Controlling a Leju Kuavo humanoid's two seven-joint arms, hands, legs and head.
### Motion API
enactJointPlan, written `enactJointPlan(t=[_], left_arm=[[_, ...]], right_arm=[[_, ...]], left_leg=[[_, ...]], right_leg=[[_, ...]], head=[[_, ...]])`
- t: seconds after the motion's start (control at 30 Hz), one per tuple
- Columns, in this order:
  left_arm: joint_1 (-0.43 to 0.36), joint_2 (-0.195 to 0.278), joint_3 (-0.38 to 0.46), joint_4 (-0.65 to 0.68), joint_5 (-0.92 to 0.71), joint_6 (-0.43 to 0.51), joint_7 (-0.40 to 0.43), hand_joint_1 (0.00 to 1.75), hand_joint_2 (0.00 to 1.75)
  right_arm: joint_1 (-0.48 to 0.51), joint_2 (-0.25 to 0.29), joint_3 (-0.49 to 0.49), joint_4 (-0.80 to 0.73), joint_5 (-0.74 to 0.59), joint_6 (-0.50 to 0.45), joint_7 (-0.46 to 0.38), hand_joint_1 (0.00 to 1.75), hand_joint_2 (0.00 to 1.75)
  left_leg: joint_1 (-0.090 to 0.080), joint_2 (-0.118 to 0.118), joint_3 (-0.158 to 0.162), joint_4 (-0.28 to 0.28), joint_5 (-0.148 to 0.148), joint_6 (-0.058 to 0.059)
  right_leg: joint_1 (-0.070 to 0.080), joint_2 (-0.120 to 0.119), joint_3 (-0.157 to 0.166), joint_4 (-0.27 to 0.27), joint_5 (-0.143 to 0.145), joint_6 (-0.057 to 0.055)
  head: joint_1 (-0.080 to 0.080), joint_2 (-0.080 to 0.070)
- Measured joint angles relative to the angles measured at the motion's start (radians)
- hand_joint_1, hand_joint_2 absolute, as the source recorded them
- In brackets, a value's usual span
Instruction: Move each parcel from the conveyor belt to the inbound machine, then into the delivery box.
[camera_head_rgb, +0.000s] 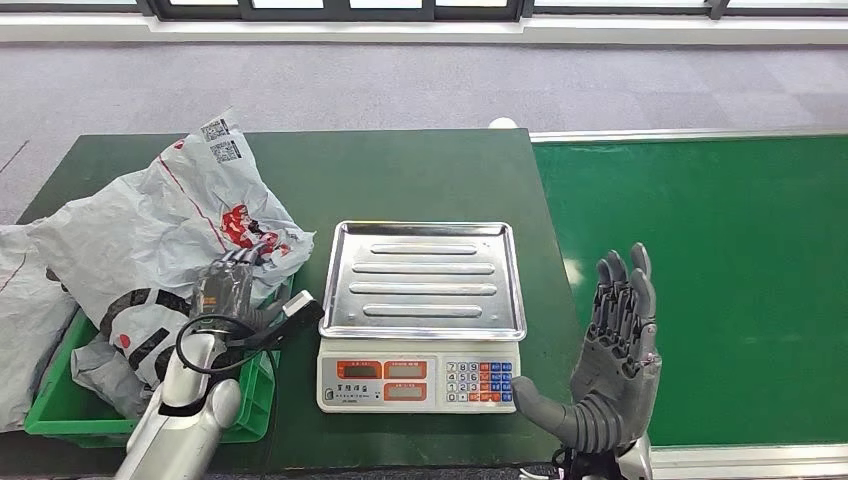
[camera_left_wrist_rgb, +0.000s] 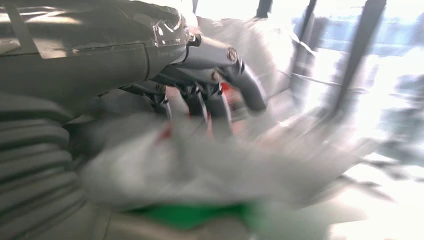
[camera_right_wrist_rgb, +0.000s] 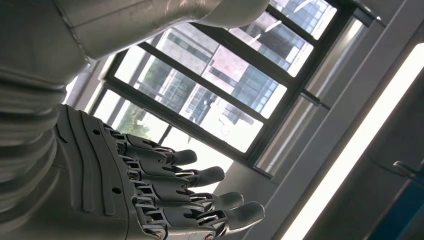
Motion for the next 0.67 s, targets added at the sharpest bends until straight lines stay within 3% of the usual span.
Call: enactJointPlan(t=[0.07,0.17,0.2,0.3,0.33,0.37,0.43,0.6,0.67], left_arm=[[0.019,-0.032,0.040,-0.044,0.097,-0.029,-0.075,0.00,0.00],[0.033,-0.041,0.058,-0.075,0.180,-0.029,-0.137,0.00,0.00],[0.066,-0.067,0.077,-0.140,0.510,-0.041,-0.199,0.00,0.00],[0.164,-0.147,0.118,-0.380,1.845,-0.078,-0.335,0.00,0.00],[0.169,-0.153,0.118,-0.421,2.024,-0.077,-0.341,0.00,0.00],[0.169,-0.157,0.117,-0.450,2.084,-0.075,-0.344,0.00,0.00],[0.169,-0.158,0.115,-0.497,2.040,-0.068,-0.346,0.00,0.00],[0.165,-0.149,0.105,-0.558,1.418,-0.057,-0.354,0.00,0.00],[0.163,-0.146,0.104,-0.567,1.332,-0.057,-0.355,0.00,0.00]], right_arm=[[-0.003,0.002,0.001,0.003,0.004,0.000,-0.005,0.00,1.75],[-0.006,0.006,0.001,0.006,0.005,0.000,-0.011,0.00,1.75],[-0.015,0.013,0.001,0.011,-0.001,0.000,-0.020,0.00,1.75],[-0.066,0.038,0.002,0.020,-0.030,0.000,-0.052,0.00,1.75],[-0.080,0.043,0.002,0.018,-0.037,0.000,-0.060,0.00,1.75],[-0.090,0.048,0.002,0.014,-0.044,0.000,-0.071,0.00,1.75],[-0.101,0.060,0.001,-0.003,-0.067,0.000,-0.094,0.00,1.75],[-0.105,0.089,-0.007,-0.090,-0.203,-0.001,-0.108,0.00,1.75],[-0.105,0.092,-0.008,-0.108,-0.223,-0.001,-0.108,0.00,1.75]], left_leg=[[-0.001,-0.001,0.000,0.000,0.000,0.000],[-0.001,0.000,0.001,0.000,-0.001,0.000],[-0.001,0.003,0.001,0.000,-0.002,0.000],[0.000,0.007,0.002,0.001,-0.005,0.001],[0.000,0.005,0.001,0.001,-0.004,0.001],[0.000,0.003,0.001,0.001,-0.004,0.000],[0.001,0.003,0.001,0.001,-0.003,-0.001],[0.001,0.002,0.001,0.001,-0.003,-0.001],[0.001,0.003,0.001,0.001,-0.004,-0.001]], right_leg=[[-0.001,-0.001,0.001,0.000,0.000,0.000],[-0.001,0.000,0.001,0.000,0.000,0.000],[-0.001,0.003,0.000,0.000,0.000,0.000],[-0.001,0.006,-0.002,-0.001,0.000,0.000],[-0.001,0.004,-0.002,0.000,0.000,0.000],[-0.001,0.002,-0.001,0.000,-0.001,0.000],[-0.001,0.002,-0.001,0.000,-0.001,-0.001],[-0.001,0.001,-0.002,0.000,-0.002,-0.002],[-0.001,0.001,-0.002,0.000,-0.002,-0.002]], head=[[0.000,0.000],[0.000,0.000],[0.000,0.000],[0.000,0.000],[0.000,0.000],[0.000,0.000],[0.000,0.000],[0.000,0.000],[0.000,0.000]])
